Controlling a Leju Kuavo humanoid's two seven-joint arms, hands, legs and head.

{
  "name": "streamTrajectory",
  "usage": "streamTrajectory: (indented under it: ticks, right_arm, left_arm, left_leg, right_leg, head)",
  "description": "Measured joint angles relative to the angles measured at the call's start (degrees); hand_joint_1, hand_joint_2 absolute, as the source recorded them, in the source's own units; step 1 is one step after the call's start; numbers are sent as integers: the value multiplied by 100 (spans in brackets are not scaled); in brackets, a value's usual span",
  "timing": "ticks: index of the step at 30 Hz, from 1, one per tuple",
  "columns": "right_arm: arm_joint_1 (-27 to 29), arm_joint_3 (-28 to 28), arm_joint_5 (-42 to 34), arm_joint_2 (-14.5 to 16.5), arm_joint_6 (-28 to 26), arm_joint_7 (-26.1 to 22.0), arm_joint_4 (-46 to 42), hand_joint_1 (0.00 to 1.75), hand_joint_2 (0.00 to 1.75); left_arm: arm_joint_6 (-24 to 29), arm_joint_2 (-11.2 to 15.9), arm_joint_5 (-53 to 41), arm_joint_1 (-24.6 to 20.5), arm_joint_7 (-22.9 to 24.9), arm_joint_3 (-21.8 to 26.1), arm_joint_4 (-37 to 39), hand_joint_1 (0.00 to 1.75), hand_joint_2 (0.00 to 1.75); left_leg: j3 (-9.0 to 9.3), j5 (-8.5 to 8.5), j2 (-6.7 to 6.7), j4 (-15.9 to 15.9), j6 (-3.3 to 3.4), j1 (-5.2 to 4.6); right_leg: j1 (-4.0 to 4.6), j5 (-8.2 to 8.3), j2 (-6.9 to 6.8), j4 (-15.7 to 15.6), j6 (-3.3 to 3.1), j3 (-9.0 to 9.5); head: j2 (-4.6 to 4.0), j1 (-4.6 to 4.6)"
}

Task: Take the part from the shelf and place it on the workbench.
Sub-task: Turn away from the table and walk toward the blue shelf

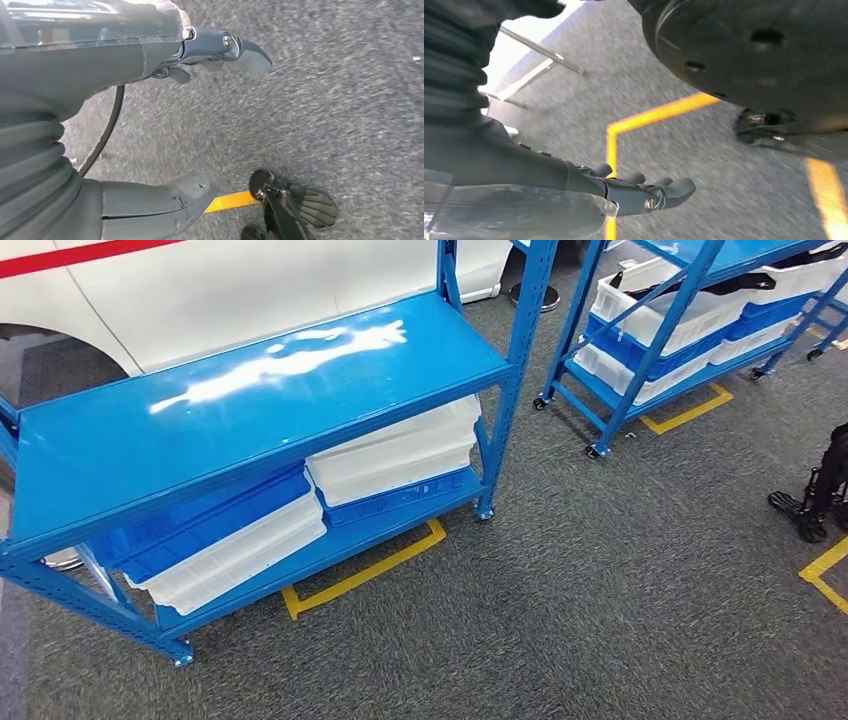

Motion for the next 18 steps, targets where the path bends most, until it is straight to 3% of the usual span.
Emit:
streamTrajectory:
  ticks: [1,2,3,5,7,9,10,11,12,14,16,18]
  right_arm:
    - [-2,-1,-14,-10,-4,-16,-1,0,175]
    - [-11,-1,-26,-19,-6,-29,-2,0,175]
    - [-20,-2,-33,-29,-4,-37,-5,0,175]
    - [-19,-2,-43,-53,0,-46,-9,0,175]
    - [0,-2,-46,-71,14,-51,-11,0,175]
    - [8,-2,-48,-82,47,-51,-11,0,175]
    - [6,-2,-50,-86,72,-51,-11,0,175]
    - [2,-2,-54,-89,94,-50,-11,0,175]
    - [-2,-2,-57,-91,114,-46,-11,0,175]
    - [-8,-3,-68,-97,131,-32,-11,0,175]
    - [-22,-4,-76,-109,131,-18,-12,0,175]
    - [-53,-4,-79,-117,129,-13,-21,0,175]
  left_arm:
    - [3,-5,-9,-4,-1,-1,0,0,175]
    - [8,-4,-20,-2,-1,-1,0,0,175]
    - [12,-3,-30,2,-2,-2,0,0,175]
    - [19,-10,-43,-3,-2,-4,0,0,175]
    - [22,-17,-45,-34,-6,-4,0,0,175]
    - [26,-17,-44,-55,-12,-4,0,0,175]
    - [31,-17,-43,-53,-14,-4,0,0,175]
    - [40,-16,-41,-45,-12,-4,0,0,175]
    - [52,-14,-38,-39,-7,-4,0,0,175]
    - [78,-6,-27,-47,12,-4,0,0,175]
    - [98,1,-7,-54,39,-4,0,0,175]
    - [117,3,10,-39,59,-4,0,0,175]
  left_leg:
    - [-29,7,-69,4,-36,13]
    - [-54,20,-146,-6,-76,24]
    - [-69,16,-133,6,-107,33]
    - [-176,-131,151,229,-152,19]
    - [-494,-481,501,877,-187,28]
    - [-820,-704,586,1518,-228,48]
    - [-847,-655,602,1573,-242,53]
    - [-751,-503,626,1392,-248,57]
    - [-550,-290,692,1016,-244,59]
    - [-166,-16,950,278,-189,30]
    - [-57,23,1064,19,-118,-9]
    - [-72,47,935,-2,-53,-5]
  right_leg:
    - [8,-17,35,-41,-8,9]
    - [10,-9,-41,-60,-19,16]
    - [1,1,-123,-93,-43,35]
    - [-27,21,-294,-171,-109,85]
    - [-20,16,-476,-198,-151,108]
    - [-8,-5,-670,-194,-155,110]
    - [-6,-19,-762,-191,-148,119]
    - [-6,-35,-843,-188,-137,135]
    - [-7,-56,-920,-184,-120,161]
    - [18,-104,-1054,-174,-69,214]
    - [44,-132,-1164,-171,-13,249]
    - [37,-151,-1226,-173,45,280]
  head:
    - [0,0]
    - [0,0]
    - [0,0]
    - [0,-4]
    - [0,-8]
    - [0,-8]
    - [0,-8]
    - [0,-9]
    - [0,-9]
    - [0,-7]
    - [0,-6]
    - [0,-7]
